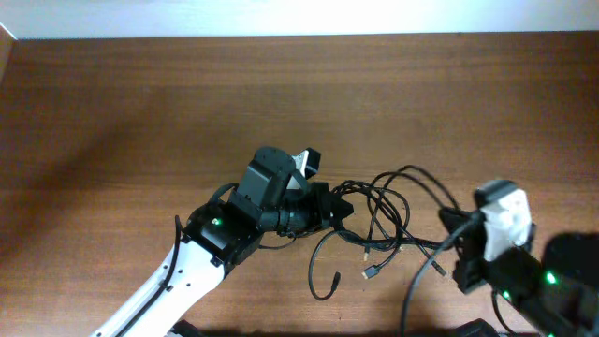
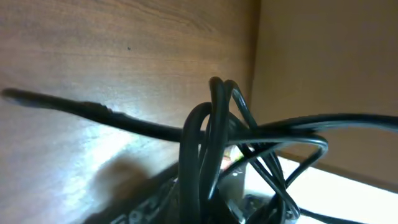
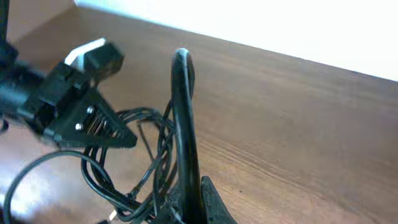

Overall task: Untangle cables
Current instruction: 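Pull the right gripper rightward to stretch the cable from the bundle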

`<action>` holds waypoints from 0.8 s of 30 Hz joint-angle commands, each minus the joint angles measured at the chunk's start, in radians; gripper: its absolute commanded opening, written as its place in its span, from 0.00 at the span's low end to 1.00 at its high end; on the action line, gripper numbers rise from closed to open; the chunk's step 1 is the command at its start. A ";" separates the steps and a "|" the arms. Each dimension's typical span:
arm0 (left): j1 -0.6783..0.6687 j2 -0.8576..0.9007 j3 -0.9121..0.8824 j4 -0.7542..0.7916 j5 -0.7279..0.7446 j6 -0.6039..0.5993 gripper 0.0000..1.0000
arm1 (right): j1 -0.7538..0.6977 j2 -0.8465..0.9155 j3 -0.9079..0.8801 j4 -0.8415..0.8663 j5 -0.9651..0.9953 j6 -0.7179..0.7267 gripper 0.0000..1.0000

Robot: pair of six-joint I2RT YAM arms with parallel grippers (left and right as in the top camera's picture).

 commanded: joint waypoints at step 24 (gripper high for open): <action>0.009 -0.006 0.003 0.225 0.264 0.693 0.00 | -0.005 -0.113 0.007 -0.292 0.395 0.441 0.99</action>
